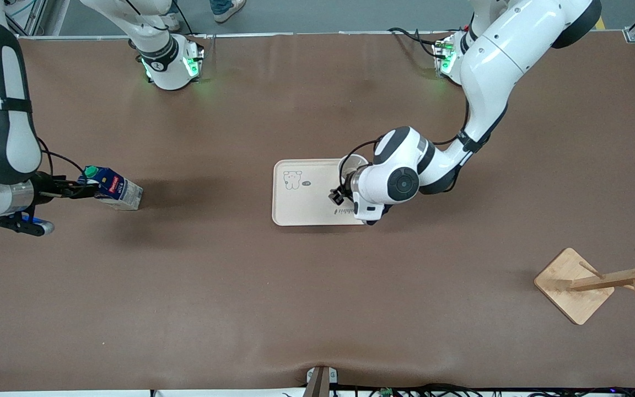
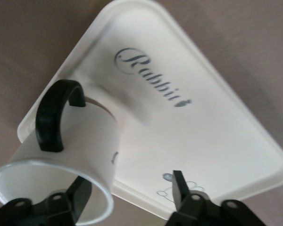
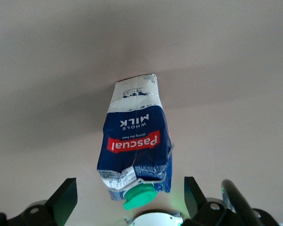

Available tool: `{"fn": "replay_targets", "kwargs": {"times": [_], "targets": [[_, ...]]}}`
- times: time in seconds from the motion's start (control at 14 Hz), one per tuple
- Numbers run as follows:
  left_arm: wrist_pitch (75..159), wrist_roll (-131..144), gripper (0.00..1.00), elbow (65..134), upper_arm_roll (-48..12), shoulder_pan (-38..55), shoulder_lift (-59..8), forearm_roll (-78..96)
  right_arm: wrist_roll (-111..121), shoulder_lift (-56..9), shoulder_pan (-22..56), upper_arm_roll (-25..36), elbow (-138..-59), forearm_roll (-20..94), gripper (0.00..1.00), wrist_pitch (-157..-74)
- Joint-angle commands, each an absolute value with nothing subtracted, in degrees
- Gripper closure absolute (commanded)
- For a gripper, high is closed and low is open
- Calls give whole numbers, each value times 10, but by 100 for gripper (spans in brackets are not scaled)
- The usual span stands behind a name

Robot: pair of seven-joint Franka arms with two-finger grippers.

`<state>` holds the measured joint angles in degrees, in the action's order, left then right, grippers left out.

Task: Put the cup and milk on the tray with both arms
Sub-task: 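Carry the mug to the tray while the right gripper reaches the milk, then release the mug on the tray while the right gripper grasps the milk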

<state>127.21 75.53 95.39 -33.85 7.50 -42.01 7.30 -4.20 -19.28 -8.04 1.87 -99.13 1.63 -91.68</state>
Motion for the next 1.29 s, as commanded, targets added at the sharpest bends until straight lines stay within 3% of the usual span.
{"fn": "replay_targets", "kwargs": {"times": [0.0,0.14,0.36,0.86,1.14,1.21], "targets": [[1196,763,0,884,-338,70,-400,70,-47,-124,-69,13,-1079,-9,0,-953],[1130,761,0,831,-332,68,-382,67,-47,-99,-56,12,-1115,-48,0,-1005],[1112,759,0,824,-316,59,-331,7,-47,-76,-56,12,-1159,-88,0,-1084],[1022,723,0,824,-317,-30,-237,-73,-47,-65,-56,10,-1202,-83,0,-1099],[966,562,0,823,-317,-113,-197,-73,-48,-60,-68,10,-1247,-81,0,-1181],[960,533,0,823,-317,-132,-188,-73,-47,-58,-69,10,-1250,-77,28,-1179]]}}
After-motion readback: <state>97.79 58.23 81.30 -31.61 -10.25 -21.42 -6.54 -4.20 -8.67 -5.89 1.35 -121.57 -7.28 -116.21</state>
